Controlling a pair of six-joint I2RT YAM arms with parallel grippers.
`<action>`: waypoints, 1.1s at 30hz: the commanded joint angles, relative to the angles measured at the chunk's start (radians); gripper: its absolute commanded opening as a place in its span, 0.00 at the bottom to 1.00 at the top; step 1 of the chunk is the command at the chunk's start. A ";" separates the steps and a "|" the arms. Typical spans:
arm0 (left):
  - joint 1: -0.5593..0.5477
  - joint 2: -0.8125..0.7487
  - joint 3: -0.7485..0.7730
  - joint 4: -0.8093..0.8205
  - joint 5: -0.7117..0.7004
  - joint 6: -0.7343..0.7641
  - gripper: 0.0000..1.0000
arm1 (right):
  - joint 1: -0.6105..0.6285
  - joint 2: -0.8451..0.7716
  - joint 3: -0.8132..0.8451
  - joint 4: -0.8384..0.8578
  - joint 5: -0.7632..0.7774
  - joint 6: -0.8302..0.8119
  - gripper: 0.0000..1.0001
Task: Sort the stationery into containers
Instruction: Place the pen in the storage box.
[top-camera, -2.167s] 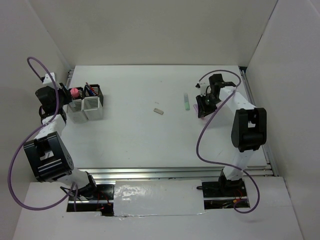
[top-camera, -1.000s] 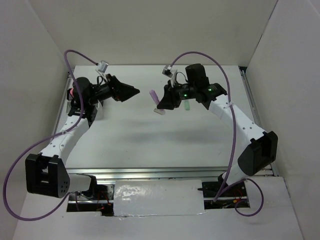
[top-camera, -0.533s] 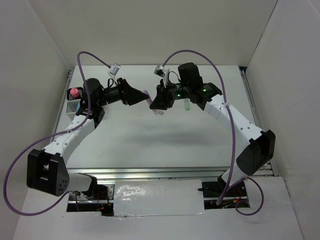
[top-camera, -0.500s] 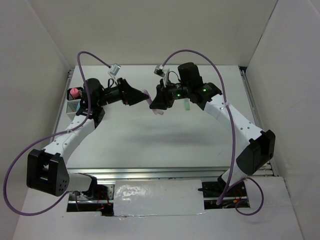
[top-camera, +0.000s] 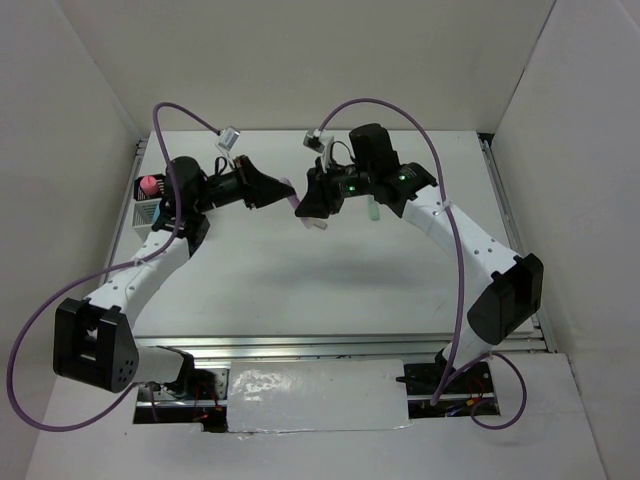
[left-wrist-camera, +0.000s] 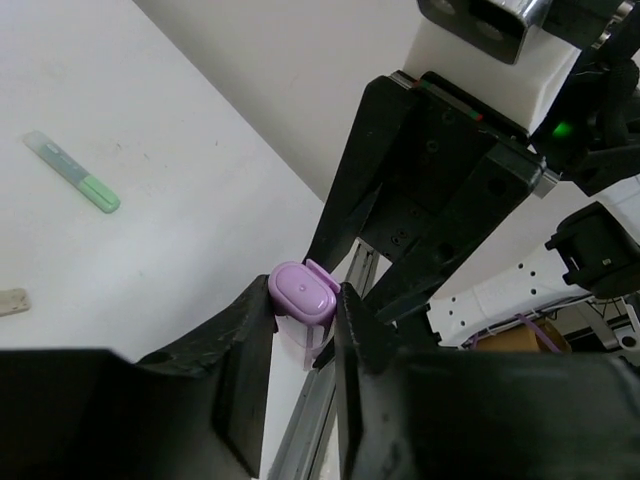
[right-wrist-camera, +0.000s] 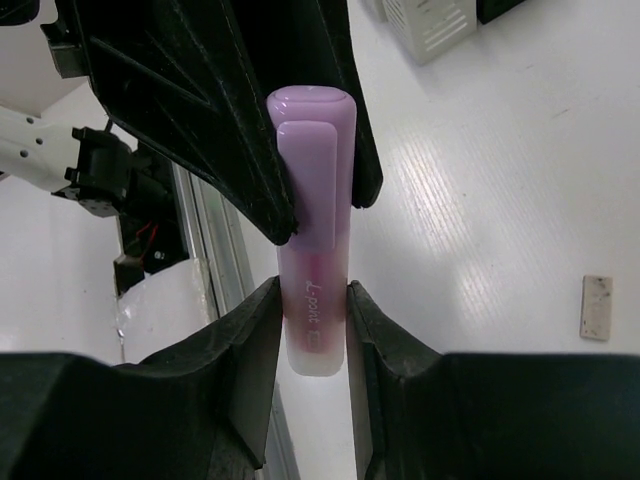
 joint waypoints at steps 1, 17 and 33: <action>0.014 -0.003 0.016 0.043 -0.024 -0.007 0.27 | 0.013 0.005 0.053 0.023 -0.001 0.014 0.37; 0.402 -0.091 0.186 -0.488 -0.480 0.602 0.00 | -0.196 0.062 -0.015 0.078 0.210 0.164 0.58; 0.563 0.026 0.136 -0.502 -0.854 0.779 0.00 | -0.299 0.333 0.136 -0.009 0.560 0.228 0.55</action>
